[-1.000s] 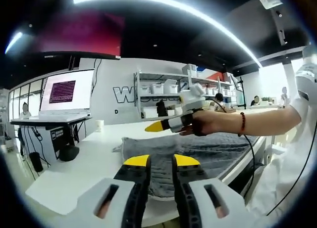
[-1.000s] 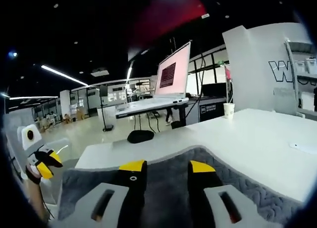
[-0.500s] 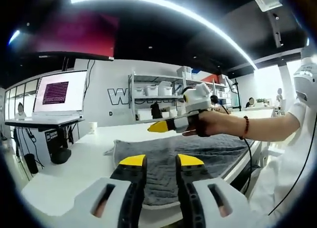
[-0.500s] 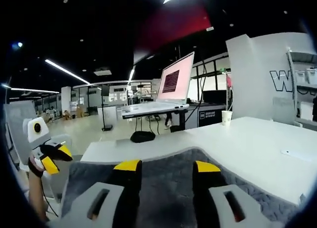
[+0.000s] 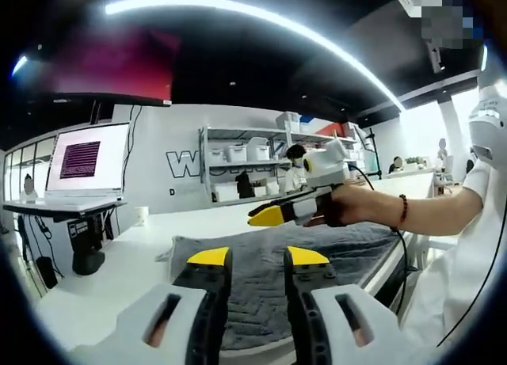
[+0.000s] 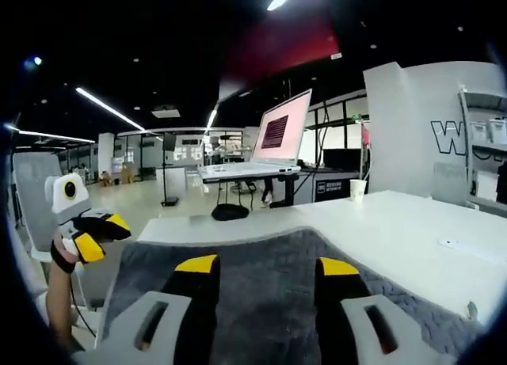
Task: Open the folded towel by lifting each exposed corner and separating the folded layers until the towel lies flat within the target outline without major curled edges
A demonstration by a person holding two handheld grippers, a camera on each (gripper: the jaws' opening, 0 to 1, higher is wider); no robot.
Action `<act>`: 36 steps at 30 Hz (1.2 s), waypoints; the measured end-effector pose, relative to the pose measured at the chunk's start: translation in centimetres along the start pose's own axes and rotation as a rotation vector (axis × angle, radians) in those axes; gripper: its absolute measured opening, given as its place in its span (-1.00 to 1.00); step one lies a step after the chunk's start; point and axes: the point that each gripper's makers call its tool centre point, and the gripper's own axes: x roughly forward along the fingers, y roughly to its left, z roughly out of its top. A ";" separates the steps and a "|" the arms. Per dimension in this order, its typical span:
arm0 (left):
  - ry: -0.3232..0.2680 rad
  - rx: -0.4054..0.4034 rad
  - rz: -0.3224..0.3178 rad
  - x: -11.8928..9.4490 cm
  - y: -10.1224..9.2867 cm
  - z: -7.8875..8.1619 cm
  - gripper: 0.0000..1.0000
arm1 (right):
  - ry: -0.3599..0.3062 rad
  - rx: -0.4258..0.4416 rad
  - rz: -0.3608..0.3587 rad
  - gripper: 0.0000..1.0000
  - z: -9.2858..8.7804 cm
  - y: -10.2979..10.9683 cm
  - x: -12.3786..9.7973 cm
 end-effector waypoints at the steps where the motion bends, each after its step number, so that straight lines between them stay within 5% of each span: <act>1: 0.000 0.004 -0.001 0.0 -0.1 0.0 -0.49 | -0.004 -0.004 -0.003 -0.07 0.1 0.0 -0.3; 19: 0.021 0.004 -0.029 1.3 -1.2 -0.3 -0.33 | -0.028 -0.092 -0.044 0.12 0.8 0.3 -4.7; 36: 0.022 0.018 -0.146 3.3 -4.7 -0.2 -0.14 | -0.048 -0.133 -0.110 0.34 0.9 -1.6 -8.8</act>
